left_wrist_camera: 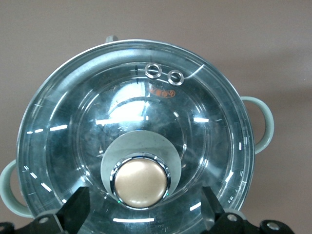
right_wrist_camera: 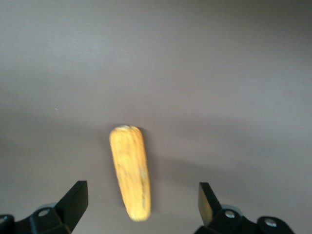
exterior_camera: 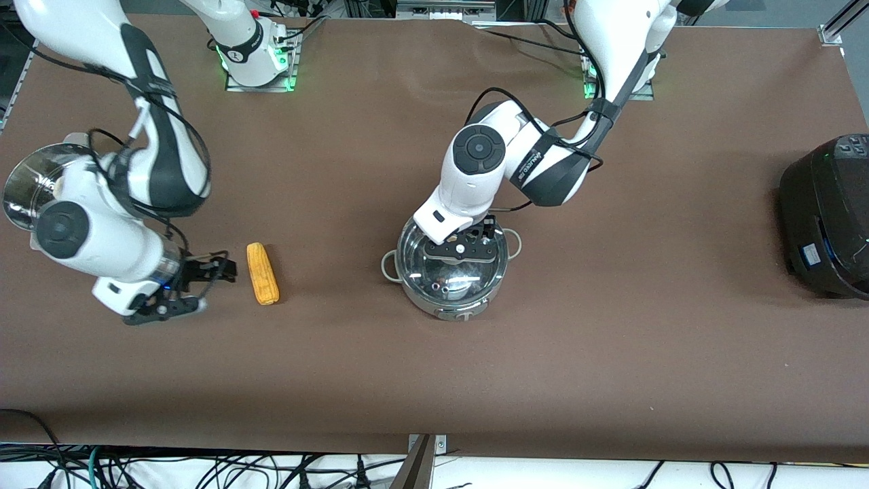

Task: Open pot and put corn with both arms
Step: 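Reach the left gripper to the lid knob while the right gripper reaches the corn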

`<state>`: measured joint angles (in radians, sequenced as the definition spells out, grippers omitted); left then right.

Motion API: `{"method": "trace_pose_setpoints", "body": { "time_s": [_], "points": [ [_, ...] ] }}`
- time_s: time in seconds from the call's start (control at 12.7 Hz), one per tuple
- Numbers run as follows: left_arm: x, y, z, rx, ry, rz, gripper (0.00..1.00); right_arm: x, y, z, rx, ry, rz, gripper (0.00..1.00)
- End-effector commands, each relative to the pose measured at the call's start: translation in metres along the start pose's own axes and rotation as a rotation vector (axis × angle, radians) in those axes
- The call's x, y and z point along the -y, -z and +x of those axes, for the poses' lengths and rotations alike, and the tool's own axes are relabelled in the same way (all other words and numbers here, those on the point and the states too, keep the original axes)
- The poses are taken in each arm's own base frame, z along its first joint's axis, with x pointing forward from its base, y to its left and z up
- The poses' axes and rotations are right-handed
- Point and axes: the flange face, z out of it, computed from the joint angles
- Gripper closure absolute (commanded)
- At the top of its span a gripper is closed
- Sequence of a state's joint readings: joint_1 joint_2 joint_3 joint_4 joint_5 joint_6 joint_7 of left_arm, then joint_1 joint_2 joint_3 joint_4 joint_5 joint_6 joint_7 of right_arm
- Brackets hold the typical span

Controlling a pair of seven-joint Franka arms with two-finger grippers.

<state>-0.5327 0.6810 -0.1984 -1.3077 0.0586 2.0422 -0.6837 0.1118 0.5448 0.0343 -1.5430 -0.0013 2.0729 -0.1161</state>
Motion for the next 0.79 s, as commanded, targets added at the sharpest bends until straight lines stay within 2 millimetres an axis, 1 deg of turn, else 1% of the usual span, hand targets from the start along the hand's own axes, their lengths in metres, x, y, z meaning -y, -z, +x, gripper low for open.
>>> {"method": "trace_pose_setpoints", "body": {
  "time_s": [0.0, 0.08, 0.24, 0.32, 0.47, 0.55, 0.63, 0.71],
  "points": [
    [-0.006, 0.002, 0.011, -0.065, -0.014, -0.017, 0.00, 0.007, -0.033, 0.013, -0.028, 0.036, 0.027, 0.00],
    [-0.006, 0.002, 0.012, -0.073, -0.015, -0.022, 0.00, 0.007, -0.050, 0.017, -0.041, 0.062, 0.026, 0.00],
    [-0.006, 0.001, 0.011, -0.073, -0.015, -0.021, 0.01, 0.008, -0.077, 0.019, -0.051, 0.105, 0.029, 0.00],
    [-0.006, -0.001, 0.011, -0.073, -0.019, -0.013, 0.03, 0.004, -0.096, 0.015, -0.043, 0.115, 0.032, 0.00],
    [-0.005, -0.007, 0.007, -0.083, -0.045, 0.028, 0.04, 0.007, -0.124, 0.001, -0.056, 0.118, 0.032, 0.00],
    [-0.008, -0.009, 0.003, -0.079, -0.051, 0.030, 0.08, 0.008, -0.134, -0.005, -0.067, 0.119, 0.028, 0.00],
    [-0.008, -0.008, 0.003, -0.081, -0.050, 0.029, 0.20, 0.009, -0.142, -0.010, -0.068, 0.136, 0.027, 0.00],
    [-0.009, -0.007, 0.002, -0.082, -0.051, 0.031, 0.43, 0.009, -0.148, -0.014, -0.059, 0.142, 0.029, 0.00]
  ]
}}
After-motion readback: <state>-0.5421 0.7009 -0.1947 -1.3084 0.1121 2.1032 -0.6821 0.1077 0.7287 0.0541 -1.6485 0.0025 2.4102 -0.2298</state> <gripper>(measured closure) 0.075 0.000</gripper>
